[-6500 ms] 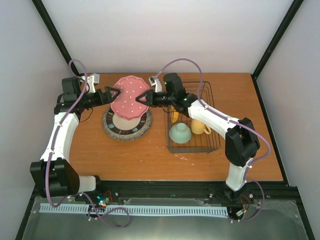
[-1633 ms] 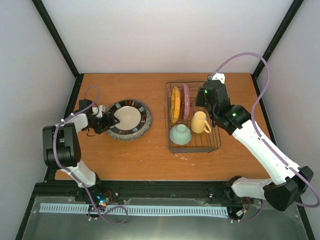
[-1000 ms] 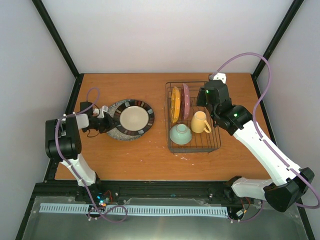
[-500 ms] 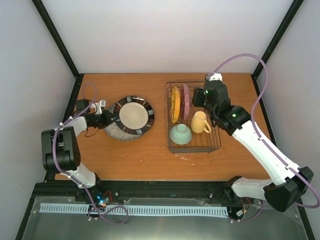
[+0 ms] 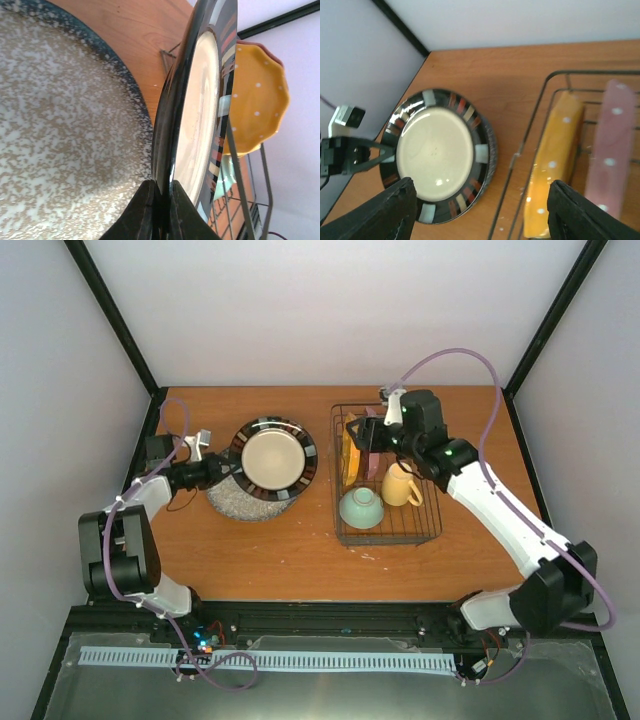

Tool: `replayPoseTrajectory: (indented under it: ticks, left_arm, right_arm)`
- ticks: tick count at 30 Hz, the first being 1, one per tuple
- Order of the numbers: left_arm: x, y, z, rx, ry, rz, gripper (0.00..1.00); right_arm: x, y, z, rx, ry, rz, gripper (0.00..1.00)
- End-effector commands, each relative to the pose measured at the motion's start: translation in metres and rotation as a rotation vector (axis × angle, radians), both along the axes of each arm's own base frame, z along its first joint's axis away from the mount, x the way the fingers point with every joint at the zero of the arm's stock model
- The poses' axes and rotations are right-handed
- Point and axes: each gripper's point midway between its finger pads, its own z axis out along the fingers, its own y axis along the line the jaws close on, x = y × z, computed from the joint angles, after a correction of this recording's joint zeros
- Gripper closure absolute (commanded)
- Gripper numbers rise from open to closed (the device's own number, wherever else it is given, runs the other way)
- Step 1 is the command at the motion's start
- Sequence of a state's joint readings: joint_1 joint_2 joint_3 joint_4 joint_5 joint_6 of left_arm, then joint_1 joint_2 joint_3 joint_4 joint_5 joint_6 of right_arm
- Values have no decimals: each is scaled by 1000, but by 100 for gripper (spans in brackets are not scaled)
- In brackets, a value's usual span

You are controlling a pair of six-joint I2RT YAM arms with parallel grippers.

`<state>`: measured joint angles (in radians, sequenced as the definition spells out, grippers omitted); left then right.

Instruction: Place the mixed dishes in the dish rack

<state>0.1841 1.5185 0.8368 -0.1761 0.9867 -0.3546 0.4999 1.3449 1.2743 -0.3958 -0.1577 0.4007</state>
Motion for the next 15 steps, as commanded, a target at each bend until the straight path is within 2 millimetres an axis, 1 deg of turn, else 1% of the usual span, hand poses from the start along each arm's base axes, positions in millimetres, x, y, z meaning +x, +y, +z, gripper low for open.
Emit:
replayPoseTrajectory:
  ticks: [1,3,5,8,11,13,15]
  left_arm:
    - [-4,-19,96,-131,-263,-165,99]
    - [-10,-23,123,-164,-308,-213,99]
    - [-12,-24,147,-168,-343,-229,99]
    - [-16,-26,177,-169,-397,-256,99]
    - [-20,-28,196,-168,-428,-268,99]
    - [-23,-28,204,-165,-445,-271,99]
    - [-25,-29,208,-166,-451,-273,99]
  right_arm:
    - [-9,34,-13,114,94,213,29]
    - [-11,41,-18,151,115,275,29]
    - [-12,47,-17,182,120,314,28]
    - [-9,57,-18,212,146,364,26]
    - [-9,68,-18,246,175,424,25]
    - [-10,74,-14,289,176,457,25]
    - [-11,80,-8,338,174,491,24]
